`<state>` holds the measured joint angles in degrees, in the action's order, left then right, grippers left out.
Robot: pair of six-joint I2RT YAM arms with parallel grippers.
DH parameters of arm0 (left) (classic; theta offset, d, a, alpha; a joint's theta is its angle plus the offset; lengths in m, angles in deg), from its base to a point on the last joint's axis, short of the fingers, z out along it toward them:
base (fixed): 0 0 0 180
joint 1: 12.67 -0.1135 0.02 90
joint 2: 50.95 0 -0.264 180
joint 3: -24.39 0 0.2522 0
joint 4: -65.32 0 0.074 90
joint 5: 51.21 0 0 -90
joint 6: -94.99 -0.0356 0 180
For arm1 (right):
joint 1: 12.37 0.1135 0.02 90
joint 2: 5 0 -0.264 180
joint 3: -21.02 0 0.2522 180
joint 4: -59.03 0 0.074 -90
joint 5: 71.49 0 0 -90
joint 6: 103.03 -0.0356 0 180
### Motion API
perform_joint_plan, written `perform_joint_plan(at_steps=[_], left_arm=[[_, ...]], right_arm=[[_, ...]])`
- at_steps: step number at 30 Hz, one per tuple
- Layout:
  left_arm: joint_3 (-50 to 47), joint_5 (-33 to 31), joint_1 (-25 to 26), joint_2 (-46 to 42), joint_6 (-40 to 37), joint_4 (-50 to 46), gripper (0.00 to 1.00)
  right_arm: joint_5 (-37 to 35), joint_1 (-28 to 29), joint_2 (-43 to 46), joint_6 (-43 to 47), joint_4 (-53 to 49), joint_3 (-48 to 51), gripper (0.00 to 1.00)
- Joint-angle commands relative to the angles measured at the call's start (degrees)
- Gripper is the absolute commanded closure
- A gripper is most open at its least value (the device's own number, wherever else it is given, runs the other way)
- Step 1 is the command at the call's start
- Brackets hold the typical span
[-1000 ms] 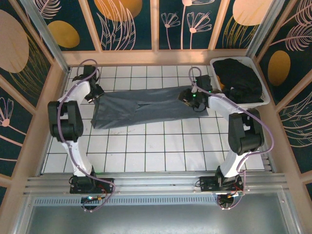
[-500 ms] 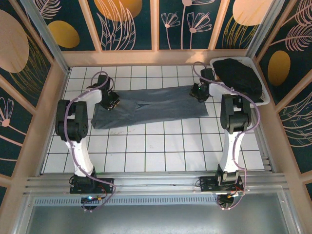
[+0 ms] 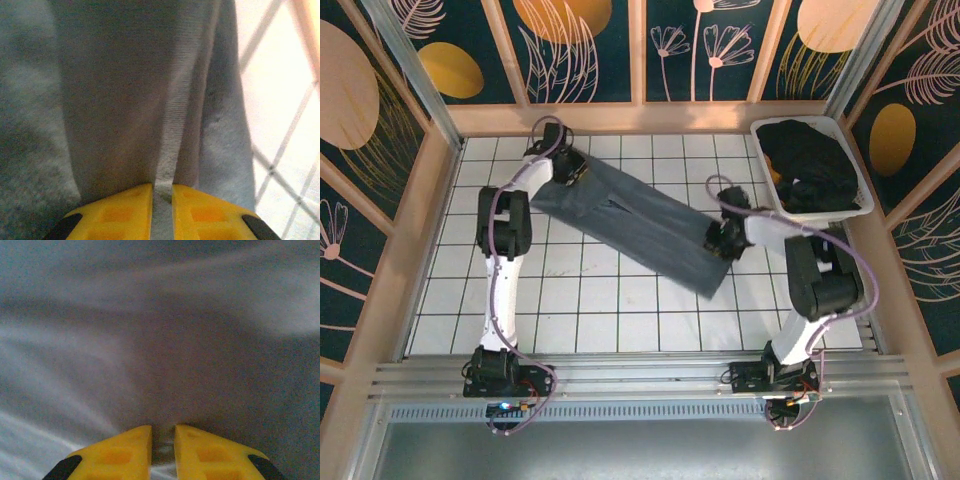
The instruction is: Fold and stack the t-shirts
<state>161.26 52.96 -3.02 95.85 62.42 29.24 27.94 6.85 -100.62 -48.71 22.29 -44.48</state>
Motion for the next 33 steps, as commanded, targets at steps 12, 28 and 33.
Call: perform_joint_plan(at_steps=[12, 28, 33], left_arm=[[21.4, 16.0, 14.0, 19.7, 17.9, 26.9, 0.71], [-8.6, 6.1, 14.7, -17.9, -3.4, 2.1, 0.49], [-33.5, 6.5, 16.8, -32.2, -12.5, -6.8, 0.56]], right_arm=[[22.0, 18.9, 3.5, -21.3, 12.9, 9.8, 0.66], [1.8, 16.4, 21.3, -6.1, -16.4, 7.2, 0.51], [2.0, 16.4, 20.6, -2.2, -14.3, 10.9, 0.51]])
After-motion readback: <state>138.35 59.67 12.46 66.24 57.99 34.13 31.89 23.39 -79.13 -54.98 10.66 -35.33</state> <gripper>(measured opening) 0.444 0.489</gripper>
